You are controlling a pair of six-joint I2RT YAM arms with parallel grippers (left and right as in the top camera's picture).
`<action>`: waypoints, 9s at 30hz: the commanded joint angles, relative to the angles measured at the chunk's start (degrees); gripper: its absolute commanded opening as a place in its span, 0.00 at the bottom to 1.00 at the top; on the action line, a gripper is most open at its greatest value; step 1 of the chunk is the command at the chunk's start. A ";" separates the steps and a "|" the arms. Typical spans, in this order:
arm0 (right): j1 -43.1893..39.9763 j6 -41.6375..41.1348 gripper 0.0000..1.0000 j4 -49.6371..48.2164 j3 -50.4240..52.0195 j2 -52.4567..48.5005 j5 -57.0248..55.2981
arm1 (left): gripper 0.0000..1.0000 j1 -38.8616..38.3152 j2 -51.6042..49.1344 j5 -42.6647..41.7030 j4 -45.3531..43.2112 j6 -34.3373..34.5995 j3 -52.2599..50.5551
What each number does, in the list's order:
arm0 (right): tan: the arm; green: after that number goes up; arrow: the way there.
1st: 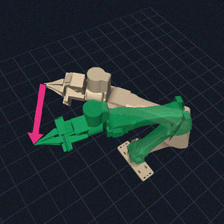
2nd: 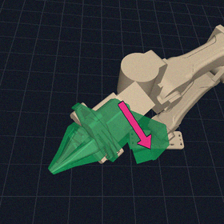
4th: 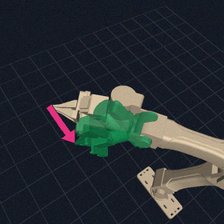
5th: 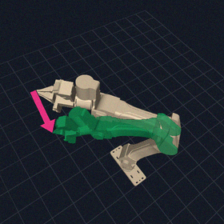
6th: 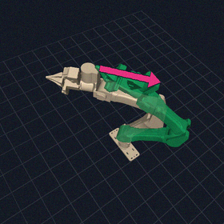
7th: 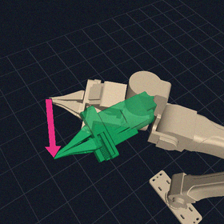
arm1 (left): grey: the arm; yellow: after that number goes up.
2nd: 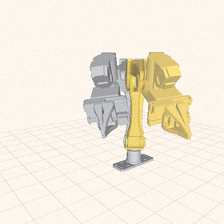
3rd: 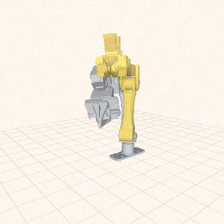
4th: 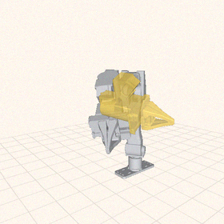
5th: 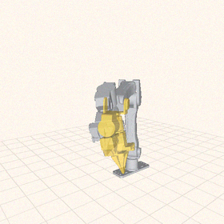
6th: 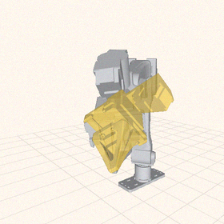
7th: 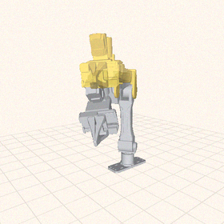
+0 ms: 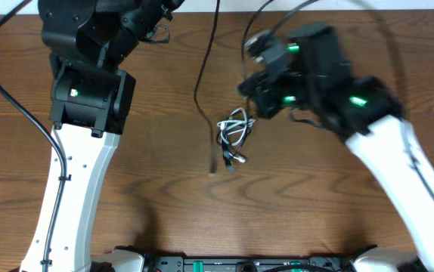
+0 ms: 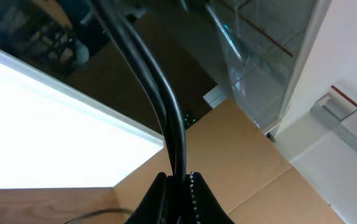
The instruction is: Untangle cables
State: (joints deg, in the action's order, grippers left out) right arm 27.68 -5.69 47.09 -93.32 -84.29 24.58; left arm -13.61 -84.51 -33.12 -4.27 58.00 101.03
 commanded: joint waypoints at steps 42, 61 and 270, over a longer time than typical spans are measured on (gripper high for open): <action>-7.32 -8.90 0.02 -23.89 -1.22 9.09 6.40 | 0.07 0.20 0.39 -0.92 5.57 -1.86 1.20; -11.15 -32.50 0.02 -19.37 -1.25 10.01 -22.58 | 0.08 0.20 0.39 -0.92 7.48 -1.84 1.20; -1.84 -10.51 0.01 -37.66 -2.38 -1.07 -9.60 | 0.07 28.57 3.93 -6.91 10.80 -5.16 1.20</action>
State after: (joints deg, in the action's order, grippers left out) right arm 25.76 -15.14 10.83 -95.90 -85.58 22.92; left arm 17.23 -79.81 -38.94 6.28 58.41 101.10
